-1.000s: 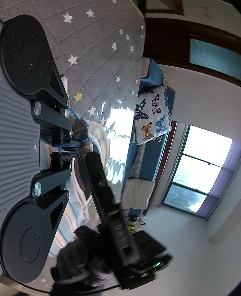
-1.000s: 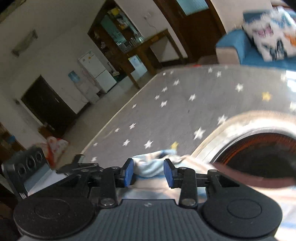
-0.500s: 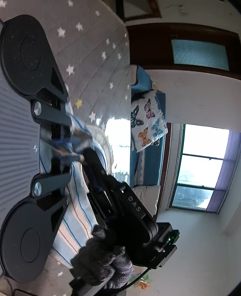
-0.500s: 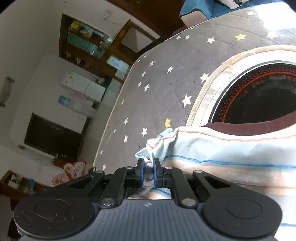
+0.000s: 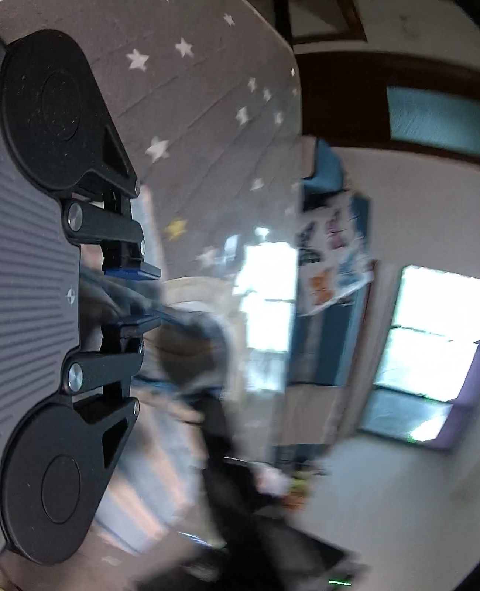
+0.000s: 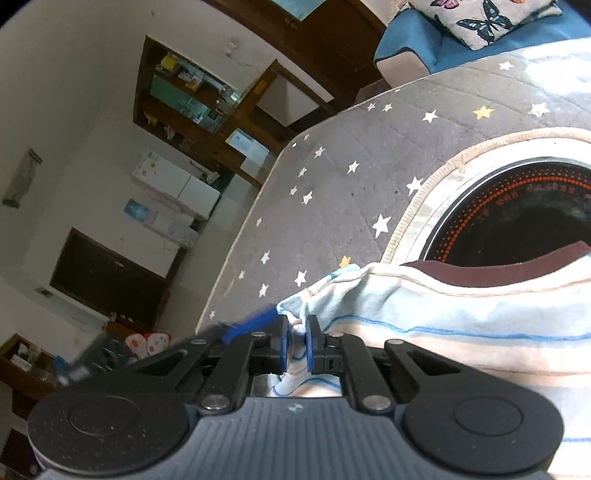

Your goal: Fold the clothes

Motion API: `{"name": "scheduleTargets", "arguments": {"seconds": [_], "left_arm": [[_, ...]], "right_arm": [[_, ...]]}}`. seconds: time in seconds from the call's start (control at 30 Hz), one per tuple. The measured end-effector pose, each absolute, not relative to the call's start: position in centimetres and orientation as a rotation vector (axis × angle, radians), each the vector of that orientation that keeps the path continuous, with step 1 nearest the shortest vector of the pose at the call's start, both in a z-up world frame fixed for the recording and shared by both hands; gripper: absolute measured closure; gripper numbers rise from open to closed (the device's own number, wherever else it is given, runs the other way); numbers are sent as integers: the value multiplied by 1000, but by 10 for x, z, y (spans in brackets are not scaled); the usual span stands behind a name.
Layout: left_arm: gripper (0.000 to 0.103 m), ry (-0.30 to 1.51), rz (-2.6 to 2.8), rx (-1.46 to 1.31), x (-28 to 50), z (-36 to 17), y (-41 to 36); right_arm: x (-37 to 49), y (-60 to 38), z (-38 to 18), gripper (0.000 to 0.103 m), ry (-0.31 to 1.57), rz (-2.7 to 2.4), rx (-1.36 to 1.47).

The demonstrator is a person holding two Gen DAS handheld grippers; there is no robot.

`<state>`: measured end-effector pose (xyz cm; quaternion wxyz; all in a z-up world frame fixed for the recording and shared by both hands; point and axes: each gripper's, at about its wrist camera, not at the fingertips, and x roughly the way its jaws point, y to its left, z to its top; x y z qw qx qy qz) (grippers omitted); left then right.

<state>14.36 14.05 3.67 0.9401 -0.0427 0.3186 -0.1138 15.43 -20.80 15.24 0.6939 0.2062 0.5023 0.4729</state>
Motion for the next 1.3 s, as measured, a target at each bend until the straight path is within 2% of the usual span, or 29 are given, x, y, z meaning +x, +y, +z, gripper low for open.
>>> {"name": "scheduleTargets", "arguments": {"seconds": [0.1, 0.3, 0.7, 0.87, 0.93, 1.0, 1.03, 1.2, 1.3], "left_arm": [[85, 699, -292, -78, 143, 25, 131], [87, 704, -420, -229, 132, 24, 146], [83, 742, -283, -512, 57, 12, 213], [82, 739, -227, -502, 29, 18, 225], [73, 716, -218, -474, 23, 26, 222], [58, 684, -225, -443, 18, 36, 214], [54, 670, -230, -424, 16, 41, 209], [54, 663, -248, -378, 26, 43, 188], [57, 674, -246, -363, 32, 35, 178]], "right_arm": [[154, -215, 152, 95, 1133, 1049, 505], [156, -218, 155, 95, 1132, 1037, 603], [167, -134, 111, 95, 1206, 963, 635], [166, -99, 88, 86, 1242, 977, 601], [167, -94, 85, 86, 1248, 986, 591], [167, -94, 87, 86, 1237, 1000, 589], [166, -95, 90, 86, 1228, 1002, 579], [159, -110, 115, 86, 1150, 988, 379], [145, -115, 126, 86, 1096, 1001, 210]]}}
